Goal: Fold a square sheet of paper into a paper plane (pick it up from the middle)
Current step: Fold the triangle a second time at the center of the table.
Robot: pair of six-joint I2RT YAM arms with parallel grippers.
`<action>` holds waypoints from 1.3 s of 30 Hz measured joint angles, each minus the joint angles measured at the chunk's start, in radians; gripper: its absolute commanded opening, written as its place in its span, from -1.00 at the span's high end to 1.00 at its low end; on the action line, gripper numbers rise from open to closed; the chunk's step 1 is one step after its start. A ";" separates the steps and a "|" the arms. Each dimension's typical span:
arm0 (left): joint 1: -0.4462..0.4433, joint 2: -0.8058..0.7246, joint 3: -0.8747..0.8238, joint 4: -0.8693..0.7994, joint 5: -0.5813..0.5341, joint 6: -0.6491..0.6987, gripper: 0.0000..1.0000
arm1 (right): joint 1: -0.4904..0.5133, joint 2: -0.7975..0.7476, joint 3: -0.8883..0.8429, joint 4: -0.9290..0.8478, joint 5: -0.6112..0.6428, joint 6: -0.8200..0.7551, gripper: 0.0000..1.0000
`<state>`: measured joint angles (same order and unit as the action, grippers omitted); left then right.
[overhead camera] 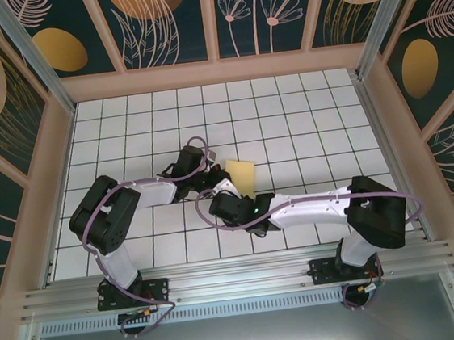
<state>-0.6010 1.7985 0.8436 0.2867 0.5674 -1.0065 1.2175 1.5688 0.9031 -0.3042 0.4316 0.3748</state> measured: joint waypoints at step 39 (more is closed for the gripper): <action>0.039 -0.441 -0.086 -0.307 -0.457 0.078 -0.44 | -0.162 -0.184 0.004 0.053 -0.215 0.109 1.00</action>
<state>-0.5625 1.3571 0.7578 -0.0208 0.1101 -0.9283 1.0557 1.3849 0.9073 -0.2512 0.2165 0.4843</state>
